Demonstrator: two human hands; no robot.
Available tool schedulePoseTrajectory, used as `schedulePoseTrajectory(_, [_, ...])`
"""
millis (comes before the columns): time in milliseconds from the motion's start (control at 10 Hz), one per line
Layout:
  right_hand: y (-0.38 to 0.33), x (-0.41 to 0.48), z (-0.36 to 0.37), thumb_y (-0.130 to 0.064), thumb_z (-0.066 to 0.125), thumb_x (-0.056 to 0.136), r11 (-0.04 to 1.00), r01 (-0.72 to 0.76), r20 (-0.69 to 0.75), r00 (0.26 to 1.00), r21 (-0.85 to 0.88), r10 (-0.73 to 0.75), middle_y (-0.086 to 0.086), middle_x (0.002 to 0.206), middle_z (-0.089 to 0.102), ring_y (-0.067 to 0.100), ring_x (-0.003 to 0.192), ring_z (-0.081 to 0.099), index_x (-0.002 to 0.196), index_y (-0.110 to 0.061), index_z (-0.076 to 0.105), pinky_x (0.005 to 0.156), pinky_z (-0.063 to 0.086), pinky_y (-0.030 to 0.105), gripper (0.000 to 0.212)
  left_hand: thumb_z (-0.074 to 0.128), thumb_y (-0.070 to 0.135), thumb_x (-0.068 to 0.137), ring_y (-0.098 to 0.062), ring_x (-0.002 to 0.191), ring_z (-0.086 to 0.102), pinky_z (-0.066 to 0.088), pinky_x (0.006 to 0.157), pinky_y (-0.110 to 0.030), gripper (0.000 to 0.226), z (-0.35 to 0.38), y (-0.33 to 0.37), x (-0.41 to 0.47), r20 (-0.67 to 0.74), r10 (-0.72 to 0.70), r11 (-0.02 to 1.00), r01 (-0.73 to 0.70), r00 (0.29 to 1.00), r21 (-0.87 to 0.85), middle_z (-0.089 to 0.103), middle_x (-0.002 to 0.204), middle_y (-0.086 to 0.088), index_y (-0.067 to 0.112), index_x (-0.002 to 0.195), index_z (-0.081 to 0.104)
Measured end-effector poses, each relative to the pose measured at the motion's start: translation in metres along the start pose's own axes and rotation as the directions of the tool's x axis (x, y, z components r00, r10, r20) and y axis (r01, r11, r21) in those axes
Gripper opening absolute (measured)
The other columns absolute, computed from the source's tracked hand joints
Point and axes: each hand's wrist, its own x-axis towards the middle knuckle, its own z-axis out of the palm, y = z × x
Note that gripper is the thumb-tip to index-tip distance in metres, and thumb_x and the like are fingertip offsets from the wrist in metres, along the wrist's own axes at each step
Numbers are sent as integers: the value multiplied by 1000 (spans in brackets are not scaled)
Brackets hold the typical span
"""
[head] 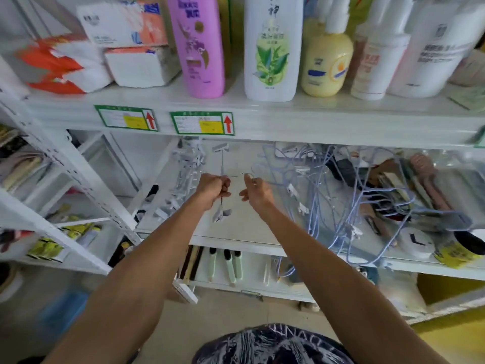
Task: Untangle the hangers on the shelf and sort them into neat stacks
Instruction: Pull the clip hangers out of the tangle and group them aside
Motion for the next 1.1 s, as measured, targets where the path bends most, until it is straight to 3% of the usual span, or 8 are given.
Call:
schedulePoseTrajectory(200, [-21, 23, 83, -10, 52, 99, 960, -180, 129, 980, 217, 154, 9, 60, 57, 3, 28, 44, 79, -3, 63, 34, 34, 14, 24, 60, -4, 92, -12, 45, 59, 55, 47, -24, 13, -98, 4, 26, 11, 33, 990, -34, 999, 137, 68, 62, -10, -6, 80, 66])
schedulePoseTrajectory(400, [-28, 59, 139, -7, 56, 98, 901, -324, 176, 943, 287, 283, -1, 41, 56, 5, 27, 43, 70, -8, 58, 32, 32, 13, 28, 75, -5, 80, -34, 77, 73, 60, 80, -45, 3, -147, 6, 76, 2, 40, 969, -39, 999, 245, 73, 80, -21, -7, 81, 72])
schedulePoseTrajectory(500, [-28, 77, 151, -7, 55, 99, 902, -338, 148, 940, 269, 308, -1, 38, 53, 5, 26, 41, 69, -8, 56, 32, 29, 12, 30, 79, 2, 76, -30, 74, 74, 60, 79, -40, 8, -148, 1, 98, -14, 68, 921, -57, 998, 385, 74, 74, -15, 2, 71, 74])
schedulePoseTrajectory(600, [-24, 92, 156, -7, 55, 98, 922, -333, 100, 942, 197, 319, 5, 53, 56, 6, 29, 44, 71, -8, 56, 32, 30, 13, 28, 76, 12, 81, -18, 70, 66, 49, 70, -24, 11, -140, 2, 103, -29, 169, 791, -118, 985, 600, 72, 72, -7, 5, 74, 76])
schedulePoseTrajectory(700, [-17, 101, 155, -6, 57, 95, 942, -332, 118, 939, 50, 324, 8, 74, 65, 11, 50, 57, 83, -8, 60, 44, 46, 22, 13, 71, 15, 85, -19, 70, 62, 46, 65, -26, 17, -137, -6, 113, -28, 195, 704, -120, 980, 700, 70, 73, -8, 1, 78, 76])
schedulePoseTrajectory(800, [-16, 101, 154, -3, 59, 90, 953, -282, 251, 920, -113, 302, 7, 86, 62, 7, 57, 63, 88, -10, 56, 54, 52, 18, 8, 64, 12, 86, -30, 74, 68, 45, 59, -30, 19, -135, -14, 120, -55, 173, 663, -75, 983, 745, 68, 72, -15, -4, 77, 70])
schedulePoseTrajectory(900, [-21, 98, 152, -1, 59, 89, 948, -203, 300, 914, -247, 274, 2, 75, 57, 7, 53, 58, 76, -14, 53, 55, 50, 18, 19, 59, 12, 91, -35, 91, 67, 50, 68, -35, 18, -131, -5, 117, -46, 158, 586, -56, 986, 809, 69, 92, -18, -4, 95, 66])
schedulePoseTrajectory(1100, [-23, 91, 150, -4, 56, 92, 932, -154, 343, 900, -328, 269, 12, 72, 60, 14, 50, 53, 72, -9, 56, 52, 45, 25, 21, 59, 32, 94, -32, 98, 64, 54, 83, -38, 37, -122, -2, 110, -20, 83, 465, -21, 996, 885, 65, 107, -16, 0, 112, 58])
